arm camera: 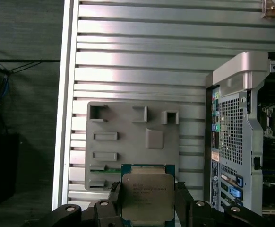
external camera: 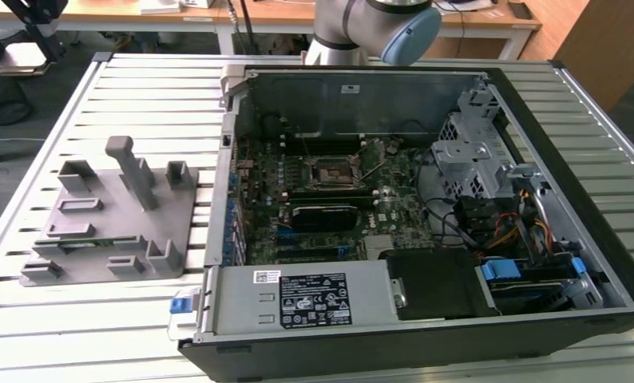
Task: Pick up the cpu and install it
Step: 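Pick up the cpu and move it towards the insertion slot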
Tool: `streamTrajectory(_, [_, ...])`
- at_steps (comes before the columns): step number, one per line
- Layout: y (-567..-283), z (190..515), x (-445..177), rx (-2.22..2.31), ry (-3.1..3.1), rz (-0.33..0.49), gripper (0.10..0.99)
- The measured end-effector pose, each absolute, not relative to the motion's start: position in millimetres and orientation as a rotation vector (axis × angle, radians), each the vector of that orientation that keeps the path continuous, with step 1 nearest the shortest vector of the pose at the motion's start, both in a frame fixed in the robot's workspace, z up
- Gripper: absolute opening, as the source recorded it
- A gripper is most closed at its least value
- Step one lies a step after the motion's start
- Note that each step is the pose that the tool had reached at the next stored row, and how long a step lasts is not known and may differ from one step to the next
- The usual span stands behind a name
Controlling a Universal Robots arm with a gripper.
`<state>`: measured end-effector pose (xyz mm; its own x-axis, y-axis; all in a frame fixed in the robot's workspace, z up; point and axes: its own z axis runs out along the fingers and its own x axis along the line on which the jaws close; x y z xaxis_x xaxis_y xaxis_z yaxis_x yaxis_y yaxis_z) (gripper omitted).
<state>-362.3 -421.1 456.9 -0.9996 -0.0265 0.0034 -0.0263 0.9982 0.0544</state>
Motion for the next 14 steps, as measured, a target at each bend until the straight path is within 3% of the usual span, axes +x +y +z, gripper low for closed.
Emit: streamTrajectory(14, [-421.1,456.3,-354.9,0.041,-3.136,-0.085,0.537])
